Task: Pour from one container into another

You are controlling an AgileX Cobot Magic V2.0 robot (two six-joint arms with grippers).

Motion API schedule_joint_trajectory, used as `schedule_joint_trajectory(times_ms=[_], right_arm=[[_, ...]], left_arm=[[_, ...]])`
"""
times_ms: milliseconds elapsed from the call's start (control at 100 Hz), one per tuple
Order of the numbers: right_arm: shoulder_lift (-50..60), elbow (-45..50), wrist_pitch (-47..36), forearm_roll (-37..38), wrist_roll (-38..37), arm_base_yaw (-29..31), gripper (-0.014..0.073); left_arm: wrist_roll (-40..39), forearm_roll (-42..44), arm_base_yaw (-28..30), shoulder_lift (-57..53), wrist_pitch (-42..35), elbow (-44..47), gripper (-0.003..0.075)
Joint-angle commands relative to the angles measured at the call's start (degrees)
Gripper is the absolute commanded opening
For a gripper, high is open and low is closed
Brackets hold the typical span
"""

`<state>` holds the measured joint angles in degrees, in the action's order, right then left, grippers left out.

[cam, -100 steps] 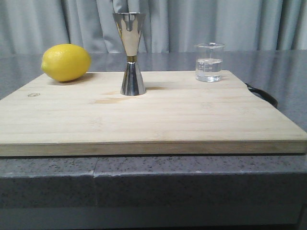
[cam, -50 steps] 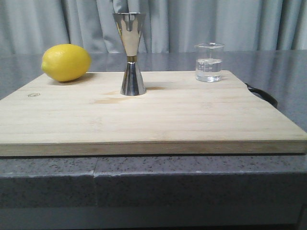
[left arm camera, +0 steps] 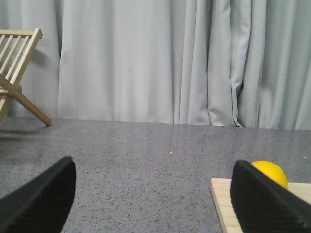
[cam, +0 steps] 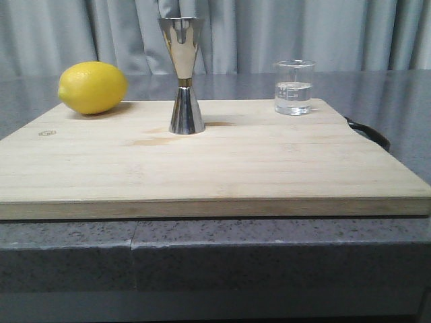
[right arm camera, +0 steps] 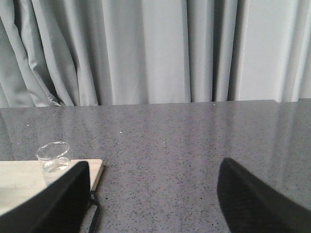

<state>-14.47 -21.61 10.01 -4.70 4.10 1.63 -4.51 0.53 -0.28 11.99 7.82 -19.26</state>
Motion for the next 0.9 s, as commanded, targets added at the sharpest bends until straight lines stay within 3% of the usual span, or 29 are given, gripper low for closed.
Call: schedule_joint_trajectory(times_ms=[0,280,420,650,890], right_arm=[[-1.2,-2.3,-3.0,0.0,0.8,0.2,0.0498],[-9.0,-9.5,11.4,0.0,0.8,0.2,0.0498],[-13.7,-12.5,15.4,0.0,0.8,0.2,0.0498],[-16.9,-12.9,15.4,0.0,0.8,0.2,0.0498],[-17.0,-12.9,15.4,0.0,0.8,0.2,0.0498]], left_arm=[[-0.4,0.0,0.1,2.2,-0.7,-3.8,0.0598],[4.5,0.5,-0.5,14.2,20.7,-16.5,0.0598],[12.1,-6.3,-2.4,21.4,28.4,-21.4,0.0598],[30.8,-28.9,-7.2,33.0,33.5,-24.4,0.0598],[64.8,-60.1,-9.7,46.2,36.2,-24.4,0.0598]])
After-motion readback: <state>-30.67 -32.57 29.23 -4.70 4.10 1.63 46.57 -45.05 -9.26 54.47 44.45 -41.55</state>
